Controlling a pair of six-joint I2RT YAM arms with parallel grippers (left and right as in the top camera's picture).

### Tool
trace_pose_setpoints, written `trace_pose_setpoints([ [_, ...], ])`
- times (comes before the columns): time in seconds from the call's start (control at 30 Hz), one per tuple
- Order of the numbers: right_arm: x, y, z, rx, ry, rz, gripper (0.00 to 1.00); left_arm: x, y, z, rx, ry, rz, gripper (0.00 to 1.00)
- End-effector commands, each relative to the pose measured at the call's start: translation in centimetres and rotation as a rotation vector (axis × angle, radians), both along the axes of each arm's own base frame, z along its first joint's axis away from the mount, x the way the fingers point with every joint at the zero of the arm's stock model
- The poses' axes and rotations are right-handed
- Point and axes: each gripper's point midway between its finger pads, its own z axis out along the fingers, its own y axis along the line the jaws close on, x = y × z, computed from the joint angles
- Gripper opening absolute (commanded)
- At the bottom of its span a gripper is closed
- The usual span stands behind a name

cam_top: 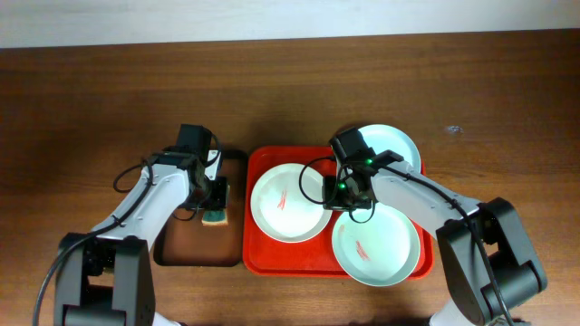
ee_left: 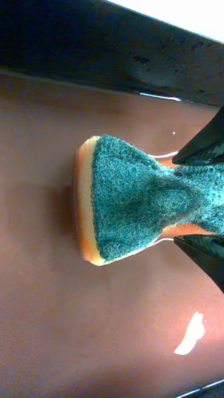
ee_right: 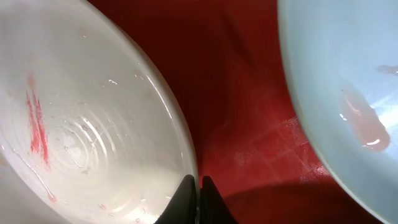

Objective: Clean dirty plates on tray and stack at the side
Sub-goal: 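Carry the sponge with the left gripper over the white plate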

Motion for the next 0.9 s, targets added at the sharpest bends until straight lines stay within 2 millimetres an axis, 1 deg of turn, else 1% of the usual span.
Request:
trace_pose_setpoints([
  [0.0,-0.4,-0.1,-0.4,-0.011,0.010,0.010,0.04,0.0,-0.3,-0.1,-0.004,0.005,-0.027,0.33],
  [0.17,-0.4,-0.1,-0.4,-0.011,0.010,0.010,0.05,0.0,-0.3,-0.3,-0.005,0.004,-0.027,0.32],
  [0.3,-0.4,-0.1,-0.4,-0.011,0.010,0.010,0.04,-0.5,-0.2,-1.0,-0.004,0.008,-0.026,0.31],
  [0.4,-0.4,-0.1,-0.4,-0.011,0.009,0.010,0.05,-1.2,-0.1,-1.7,-0.002,0.025,-0.026,0.31],
  [0.47,-0.4,-0.1,-0.4,-0.011,0.009,0.010,0.04,-1.3,-0.1,-1.9,-0.002,0.021,-0.026,0.31],
  [0.5,-0.4,-0.1,-0.4,-0.011,0.010,0.010,0.05,-1.2,-0.1,-1.9,-0.003,0.017,-0.026,0.29],
  [0.57,-0.4,-0.1,-0.4,-0.011,0.010,0.010,0.05,-1.1,-0.2,-1.9,-0.004,0.013,-0.026,0.17],
  [0.6,-0.4,-0.1,-0.4,-0.011,0.010,0.010,0.05,-1.1,-0.2,-1.9,-0.004,0.013,-0.026,0.02],
  [0.67,-0.6,0.1,-0.4,0.000,0.016,0.012,0.04,-1.1,-0.5,-1.9,-0.025,0.016,-0.029,0.00],
  [0.7,-0.9,0.7,-0.2,0.037,0.032,0.021,0.04,-0.9,-0.8,-1.3,-0.043,0.006,-0.030,0.00],
  [0.73,-0.9,0.8,-0.2,0.043,0.036,0.022,0.04,-0.2,-0.9,0.2,-0.048,-0.035,-0.031,0.00],
  [0.83,-1.1,1.2,0.0,0.067,0.043,0.028,0.04,2.2,-1.3,5.9,-0.068,-0.177,-0.034,0.00],
  [0.87,-1.0,1.3,0.0,0.069,0.039,0.027,0.04,2.5,-1.3,7.8,-0.067,-0.203,-0.033,0.00],
])
